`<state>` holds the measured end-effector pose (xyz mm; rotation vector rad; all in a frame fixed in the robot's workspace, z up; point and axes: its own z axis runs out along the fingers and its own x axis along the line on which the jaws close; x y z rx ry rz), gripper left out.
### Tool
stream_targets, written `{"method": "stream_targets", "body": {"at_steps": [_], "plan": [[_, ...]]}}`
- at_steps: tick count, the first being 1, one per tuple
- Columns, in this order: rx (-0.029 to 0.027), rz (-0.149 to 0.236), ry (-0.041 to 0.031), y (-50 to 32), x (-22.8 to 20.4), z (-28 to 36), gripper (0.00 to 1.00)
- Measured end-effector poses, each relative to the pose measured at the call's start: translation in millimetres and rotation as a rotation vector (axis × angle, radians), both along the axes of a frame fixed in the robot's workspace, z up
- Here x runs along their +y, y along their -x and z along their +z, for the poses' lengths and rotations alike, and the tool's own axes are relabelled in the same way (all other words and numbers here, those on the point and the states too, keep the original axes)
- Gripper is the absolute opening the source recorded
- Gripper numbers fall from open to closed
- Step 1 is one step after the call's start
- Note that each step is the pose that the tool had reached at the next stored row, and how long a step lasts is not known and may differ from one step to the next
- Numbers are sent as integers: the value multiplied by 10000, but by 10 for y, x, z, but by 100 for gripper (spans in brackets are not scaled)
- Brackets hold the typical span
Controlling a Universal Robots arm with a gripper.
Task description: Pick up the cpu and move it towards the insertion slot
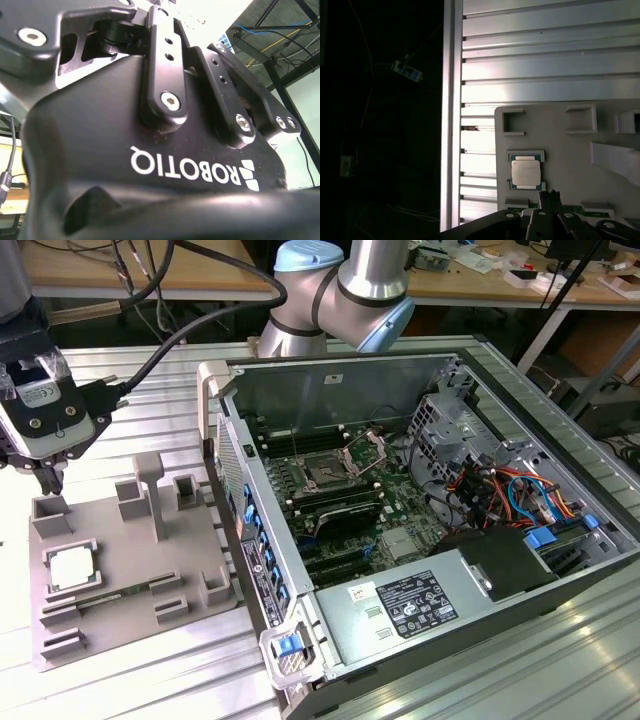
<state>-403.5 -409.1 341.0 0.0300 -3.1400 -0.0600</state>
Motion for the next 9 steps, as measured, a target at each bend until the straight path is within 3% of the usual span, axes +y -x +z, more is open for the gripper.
{"method": "stream_targets", "body": {"at_steps": [9], "plan": [[0,0,0,0,0,-23,11]]}}
